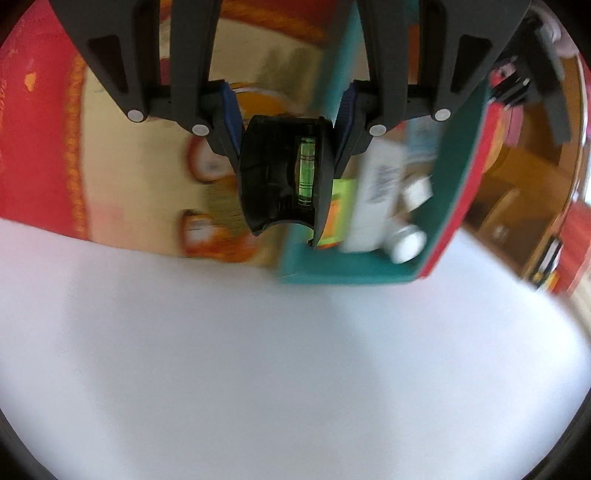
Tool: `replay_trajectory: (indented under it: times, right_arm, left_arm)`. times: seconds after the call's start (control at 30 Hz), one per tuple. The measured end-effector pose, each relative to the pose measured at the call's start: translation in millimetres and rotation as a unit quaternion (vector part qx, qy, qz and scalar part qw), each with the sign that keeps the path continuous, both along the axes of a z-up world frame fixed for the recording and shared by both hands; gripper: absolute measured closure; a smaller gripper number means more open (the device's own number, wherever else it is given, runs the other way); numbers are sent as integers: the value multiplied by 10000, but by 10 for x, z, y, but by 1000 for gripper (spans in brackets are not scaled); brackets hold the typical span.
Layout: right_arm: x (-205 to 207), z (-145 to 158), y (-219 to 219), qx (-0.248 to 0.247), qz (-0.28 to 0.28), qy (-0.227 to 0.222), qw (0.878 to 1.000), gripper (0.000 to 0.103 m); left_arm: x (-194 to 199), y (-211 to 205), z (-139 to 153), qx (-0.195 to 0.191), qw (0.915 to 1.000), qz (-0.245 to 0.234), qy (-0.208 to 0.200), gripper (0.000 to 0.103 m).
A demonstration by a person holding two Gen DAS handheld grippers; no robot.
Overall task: Organize objects
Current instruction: 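Carry the black level tool into the teal box and release it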
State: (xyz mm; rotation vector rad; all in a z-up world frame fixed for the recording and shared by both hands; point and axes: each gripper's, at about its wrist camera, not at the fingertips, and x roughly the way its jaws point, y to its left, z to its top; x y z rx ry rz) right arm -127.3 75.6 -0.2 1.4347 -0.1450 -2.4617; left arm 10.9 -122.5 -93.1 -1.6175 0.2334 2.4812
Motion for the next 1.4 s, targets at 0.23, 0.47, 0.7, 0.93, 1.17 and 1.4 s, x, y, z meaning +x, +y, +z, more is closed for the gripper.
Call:
replay_trajectory:
  times: [0.23, 0.47, 0.7, 0.93, 1.17, 1.4]
  right_arm:
    - [127, -44, -619, -230, 962, -248, 9948, 61]
    - [73, -481, -1119, -234, 1483, -721, 9860, 61]
    - [39, -655, -1356, -170, 1759, -912, 9800, 61]
    - [59, -782, -1471, -29, 1828, -992, 9781, 61]
    - [77, -861, -1495, 30, 1860, -1038, 9771, 60]
    - [61, -853, -1494, 59, 1860, -1049, 9769, 60]
  left_arm:
    - [-2, 2, 5, -3, 10000, -8, 14, 89]
    - [-7, 2, 2, 9, 10000, -18, 25, 88]
    - [-17, 2, -5, 29, 10000, -31, 23, 89]
    - [-36, 10, -18, 71, 10000, -50, 26, 89]
    - [-56, 27, -32, 69, 9996, -288, 38, 88]
    - [-48, 35, -32, 90, 9995, -294, 40, 88]
